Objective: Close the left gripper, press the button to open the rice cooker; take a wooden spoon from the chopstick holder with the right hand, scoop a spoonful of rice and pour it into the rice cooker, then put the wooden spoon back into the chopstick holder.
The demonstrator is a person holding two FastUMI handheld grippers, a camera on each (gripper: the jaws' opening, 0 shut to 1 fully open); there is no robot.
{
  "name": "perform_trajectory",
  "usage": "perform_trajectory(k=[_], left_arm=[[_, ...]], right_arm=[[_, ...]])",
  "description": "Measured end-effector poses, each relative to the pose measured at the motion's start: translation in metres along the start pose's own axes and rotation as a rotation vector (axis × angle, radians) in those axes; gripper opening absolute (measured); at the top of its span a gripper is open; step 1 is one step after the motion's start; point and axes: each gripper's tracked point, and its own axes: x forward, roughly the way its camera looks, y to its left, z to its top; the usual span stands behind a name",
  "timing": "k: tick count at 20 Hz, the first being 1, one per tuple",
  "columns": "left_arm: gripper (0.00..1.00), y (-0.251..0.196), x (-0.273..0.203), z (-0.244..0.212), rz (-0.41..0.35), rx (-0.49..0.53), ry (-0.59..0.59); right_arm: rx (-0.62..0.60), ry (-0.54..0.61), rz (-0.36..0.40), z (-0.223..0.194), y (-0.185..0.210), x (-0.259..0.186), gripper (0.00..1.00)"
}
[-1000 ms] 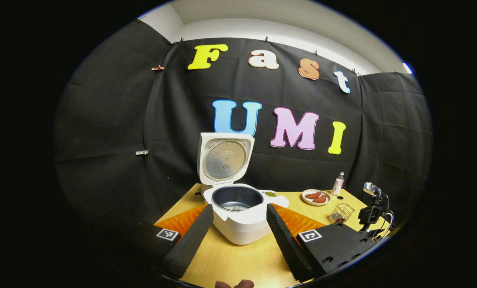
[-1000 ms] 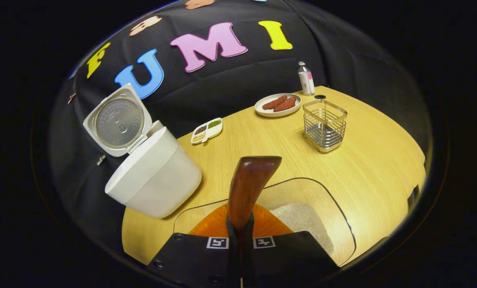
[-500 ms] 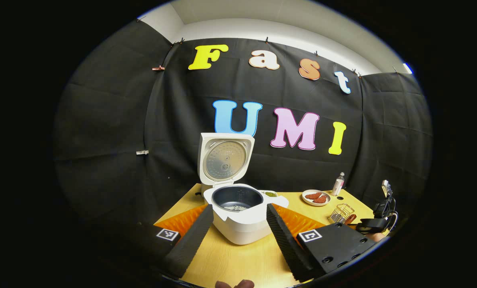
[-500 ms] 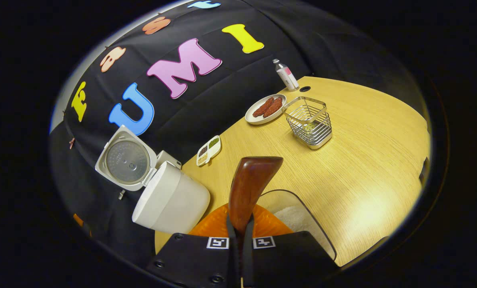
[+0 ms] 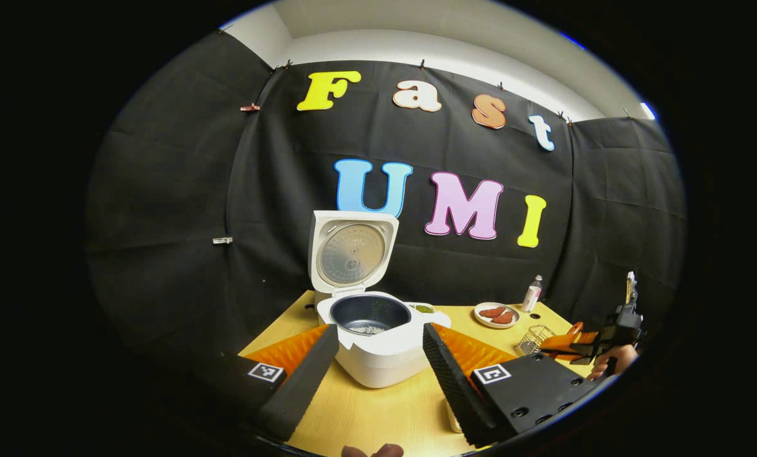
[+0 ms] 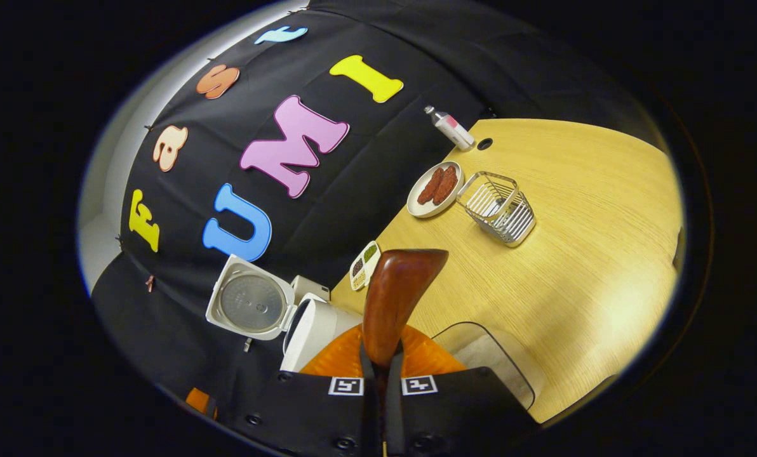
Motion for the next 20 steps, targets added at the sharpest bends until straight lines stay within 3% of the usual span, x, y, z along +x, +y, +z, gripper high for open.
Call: perform_trajectory(k=[6,10,12,20], left_arm=[[0.93,-0.006,0.003,-0.003,-0.016,-0.029,0.004],[0.93,-0.008,0.003,-0.005,-0.028,-0.029,0.003],[0.93,-0.009,0.003,-0.004,-0.035,-0.03,0.002],[0.93,-0.004,0.005,-0.014,-0.041,-0.017,0.004]], right_arm=[[0.023,0.005,0.075,0.029,0.083,0.004,0.07],[0.003,-0.035,0.155,0.053,0.154,0.024,0.07],[0.054,-0.04,0.191,0.057,0.186,0.041,0.07],[0.047,-0.068,0.22,0.039,0.25,0.097,0.07]])
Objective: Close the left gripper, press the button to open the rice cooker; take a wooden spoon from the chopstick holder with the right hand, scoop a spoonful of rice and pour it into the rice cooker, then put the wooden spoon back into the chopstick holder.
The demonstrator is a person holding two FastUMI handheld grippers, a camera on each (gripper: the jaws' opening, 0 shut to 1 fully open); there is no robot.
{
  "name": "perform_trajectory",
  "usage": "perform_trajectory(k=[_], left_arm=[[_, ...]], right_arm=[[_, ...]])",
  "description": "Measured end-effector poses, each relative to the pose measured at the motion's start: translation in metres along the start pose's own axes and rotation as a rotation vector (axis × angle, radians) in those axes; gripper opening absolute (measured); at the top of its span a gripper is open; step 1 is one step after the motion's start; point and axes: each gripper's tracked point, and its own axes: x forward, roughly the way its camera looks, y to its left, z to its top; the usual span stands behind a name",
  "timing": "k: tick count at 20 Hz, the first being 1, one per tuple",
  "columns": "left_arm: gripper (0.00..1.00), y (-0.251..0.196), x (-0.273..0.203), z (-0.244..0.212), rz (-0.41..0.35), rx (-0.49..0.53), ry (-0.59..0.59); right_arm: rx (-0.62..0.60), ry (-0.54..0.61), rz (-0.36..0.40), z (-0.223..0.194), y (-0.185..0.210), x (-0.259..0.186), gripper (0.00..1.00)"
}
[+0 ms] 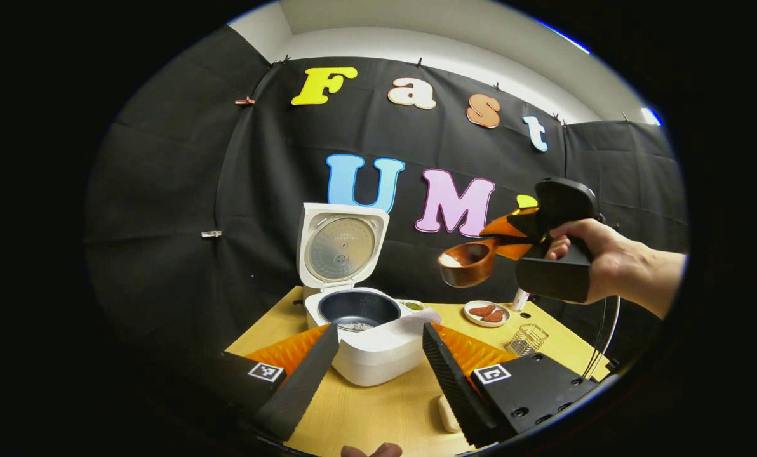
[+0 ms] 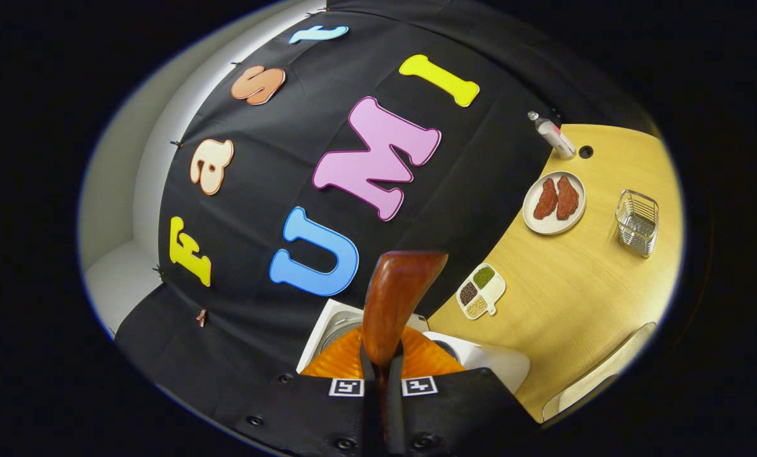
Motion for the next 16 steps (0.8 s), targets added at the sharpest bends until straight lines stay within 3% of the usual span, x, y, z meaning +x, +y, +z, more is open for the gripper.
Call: perform_trajectory(k=[8,16], left_arm=[[0.93,0.019,0.002,-0.008,0.013,-0.034,0.002],[0.93,0.037,-0.002,-0.004,0.058,-0.029,-0.032]], right_arm=[[-0.149,0.034,0.074,-0.027,0.068,0.062,0.07],[-0.283,0.086,0.071,-0.062,0.087,0.116,0.07]])
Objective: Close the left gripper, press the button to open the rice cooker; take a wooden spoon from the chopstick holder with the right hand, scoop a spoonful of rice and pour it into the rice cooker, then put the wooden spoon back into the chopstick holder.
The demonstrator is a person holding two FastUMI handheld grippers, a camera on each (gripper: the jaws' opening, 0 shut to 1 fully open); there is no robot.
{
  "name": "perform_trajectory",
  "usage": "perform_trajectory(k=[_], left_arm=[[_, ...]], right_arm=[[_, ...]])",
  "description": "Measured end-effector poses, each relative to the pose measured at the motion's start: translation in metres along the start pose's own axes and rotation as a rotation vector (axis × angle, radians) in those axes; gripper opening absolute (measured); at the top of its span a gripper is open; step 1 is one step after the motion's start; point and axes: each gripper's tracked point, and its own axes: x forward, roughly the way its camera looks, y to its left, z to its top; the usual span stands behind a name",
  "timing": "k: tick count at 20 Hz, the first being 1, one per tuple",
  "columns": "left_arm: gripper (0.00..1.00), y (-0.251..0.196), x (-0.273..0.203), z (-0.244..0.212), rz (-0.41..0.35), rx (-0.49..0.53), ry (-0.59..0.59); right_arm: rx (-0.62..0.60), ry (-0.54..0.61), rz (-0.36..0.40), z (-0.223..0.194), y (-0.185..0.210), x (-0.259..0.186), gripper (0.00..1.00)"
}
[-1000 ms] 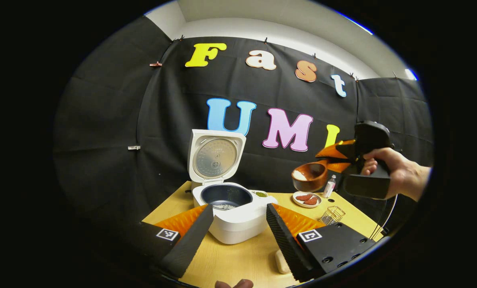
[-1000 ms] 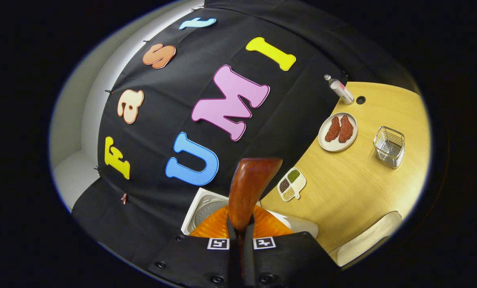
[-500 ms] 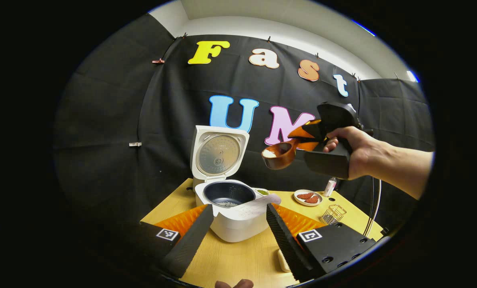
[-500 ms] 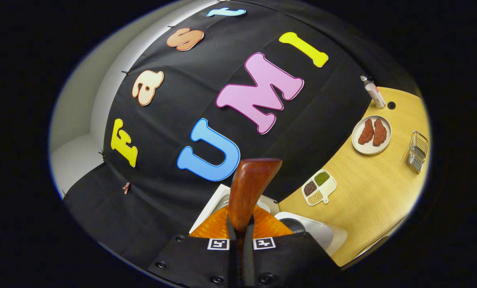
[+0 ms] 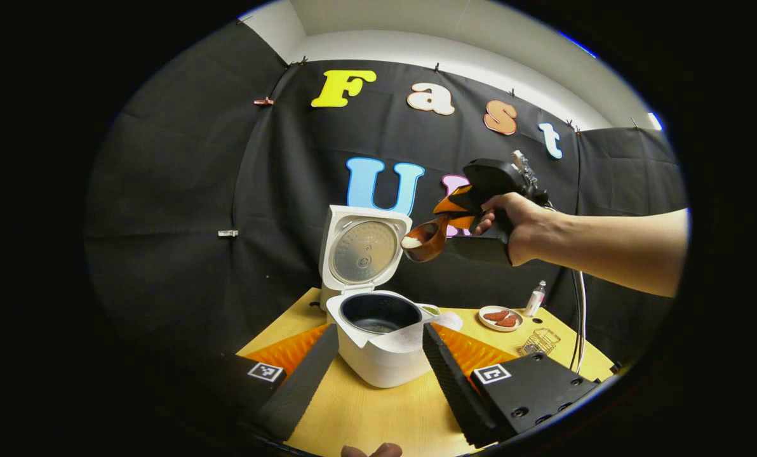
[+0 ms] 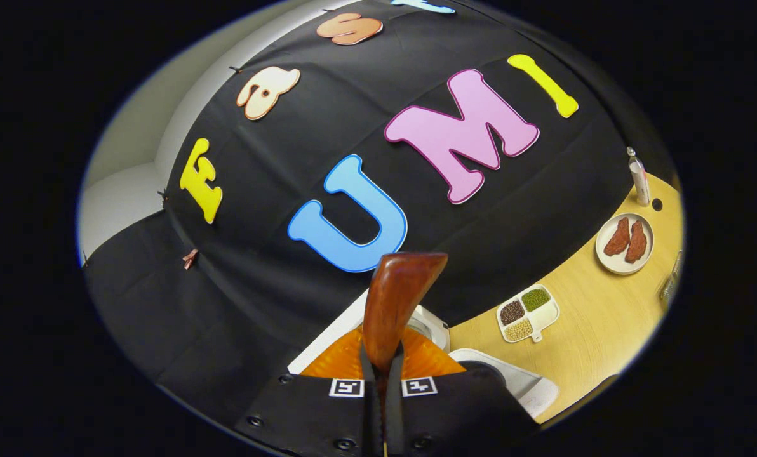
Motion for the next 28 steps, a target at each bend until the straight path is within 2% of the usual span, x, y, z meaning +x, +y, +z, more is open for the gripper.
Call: perform_trajectory(k=[5,12,18,22,28], left_arm=[[0.93,0.012,0.002,-0.007,0.034,-0.027,0.006],[0.93,0.025,0.012,-0.016,0.06,-0.071,0.012],[0.93,0.034,0.021,-0.027,0.075,-0.105,0.031],[0.93,0.036,0.022,-0.031,0.083,-0.108,0.038],[0.93,0.034,0.023,-0.033,0.089,-0.107,0.04]], right_arm=[[-0.047,0.016,-0.033,-0.023,-0.017,0.036,0.07],[-0.301,0.07,-0.073,-0.066,-0.033,0.074,0.07],[-0.449,0.122,-0.117,-0.095,-0.056,0.092,0.07],[-0.646,0.133,-0.11,-0.101,-0.062,0.094,0.07],[-0.988,0.114,-0.013,-0.112,-0.035,0.089,0.07]])
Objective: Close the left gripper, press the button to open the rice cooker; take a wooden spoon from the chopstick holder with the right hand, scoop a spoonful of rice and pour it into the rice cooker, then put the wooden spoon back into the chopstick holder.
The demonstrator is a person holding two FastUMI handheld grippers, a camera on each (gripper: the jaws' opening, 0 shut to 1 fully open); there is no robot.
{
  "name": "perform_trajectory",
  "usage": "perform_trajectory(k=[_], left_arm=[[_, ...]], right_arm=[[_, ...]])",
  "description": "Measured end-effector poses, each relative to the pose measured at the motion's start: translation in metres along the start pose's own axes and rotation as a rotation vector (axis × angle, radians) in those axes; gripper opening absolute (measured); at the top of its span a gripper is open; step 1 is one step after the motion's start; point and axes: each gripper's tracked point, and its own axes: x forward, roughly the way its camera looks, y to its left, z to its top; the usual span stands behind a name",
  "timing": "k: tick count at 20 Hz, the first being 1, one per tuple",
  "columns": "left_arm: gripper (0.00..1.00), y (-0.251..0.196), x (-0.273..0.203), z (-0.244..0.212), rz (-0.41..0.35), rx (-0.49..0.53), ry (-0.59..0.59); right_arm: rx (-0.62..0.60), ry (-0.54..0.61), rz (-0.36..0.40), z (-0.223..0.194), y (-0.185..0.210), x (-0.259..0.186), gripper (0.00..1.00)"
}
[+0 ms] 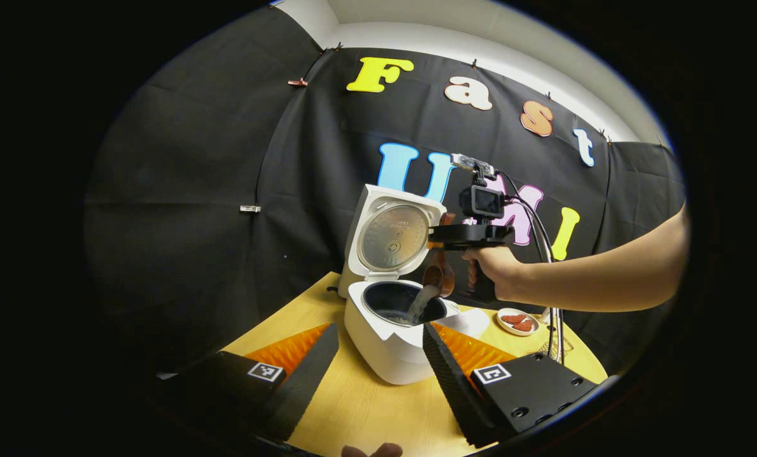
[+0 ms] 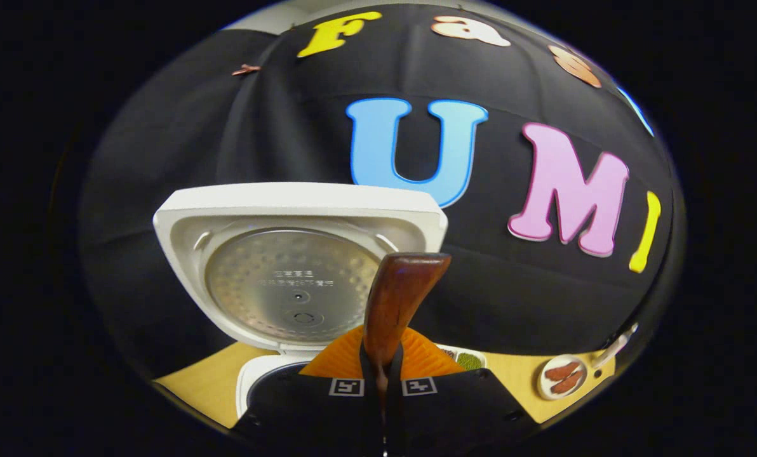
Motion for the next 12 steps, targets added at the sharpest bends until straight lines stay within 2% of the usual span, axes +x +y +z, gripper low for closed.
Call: perform_trajectory(k=[6,10,12], left_arm=[[0.93,0.001,-0.002,0.0,0.003,-0.008,-0.006],[0.93,0.001,-0.003,0.0,0.0,-0.014,-0.009],[0.93,0.001,-0.005,-0.001,-0.001,-0.018,-0.009]], right_arm=[[-0.298,-0.067,0.085,0.012,0.041,-0.012,0.07],[-0.457,-0.106,0.128,0.013,0.064,-0.022,0.07],[-0.494,-0.12,0.143,0.015,0.073,-0.026,0.07]])
